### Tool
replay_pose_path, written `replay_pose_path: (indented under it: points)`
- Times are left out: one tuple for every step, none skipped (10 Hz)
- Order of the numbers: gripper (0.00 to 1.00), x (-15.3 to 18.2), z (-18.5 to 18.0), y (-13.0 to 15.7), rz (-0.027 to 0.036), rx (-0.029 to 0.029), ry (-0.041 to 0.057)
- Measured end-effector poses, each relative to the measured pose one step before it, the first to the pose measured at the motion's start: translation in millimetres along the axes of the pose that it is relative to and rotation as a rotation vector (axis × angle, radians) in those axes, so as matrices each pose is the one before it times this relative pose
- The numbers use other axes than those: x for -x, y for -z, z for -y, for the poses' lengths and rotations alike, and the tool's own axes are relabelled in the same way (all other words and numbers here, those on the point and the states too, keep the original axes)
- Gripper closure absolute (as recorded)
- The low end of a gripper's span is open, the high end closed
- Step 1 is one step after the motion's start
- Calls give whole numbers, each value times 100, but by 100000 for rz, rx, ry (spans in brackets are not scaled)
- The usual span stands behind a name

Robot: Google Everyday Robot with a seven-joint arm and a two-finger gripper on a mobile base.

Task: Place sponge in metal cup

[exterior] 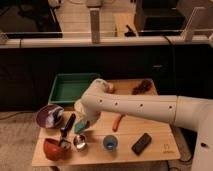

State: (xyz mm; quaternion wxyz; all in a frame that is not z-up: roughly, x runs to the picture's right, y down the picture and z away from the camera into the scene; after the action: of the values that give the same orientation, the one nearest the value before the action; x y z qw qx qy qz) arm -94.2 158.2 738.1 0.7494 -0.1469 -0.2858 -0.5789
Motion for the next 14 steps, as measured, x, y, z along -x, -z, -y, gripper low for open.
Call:
replay_pose_path:
  points:
    - [100,-137,-31,307,-453,-2264,-314]
    - [100,-150,-163,325,-377,-1531,-270]
    - [100,-57,-186,303,-27,-1182,111]
    - [100,61,-72,241,295,-1022,530]
    - [100,115,-246,327,343,-1176,483]
    - [100,191,-223,274,342,-912,415]
    - [100,315,-177,405,545,-1632,737]
    - [100,361,40,282,735,-1871,627]
    - [100,340,-160,295,755,-1662,285]
    - [100,278,-199,275,719,-1369,329]
    - [100,689,-242,73,1880,-1398,1405]
    - [100,455,-30,-36,1326,-723,1586]
    - [100,414,-197,-195,1784,-813,1876]
    - [100,408,8,-251,1802,-806,2044]
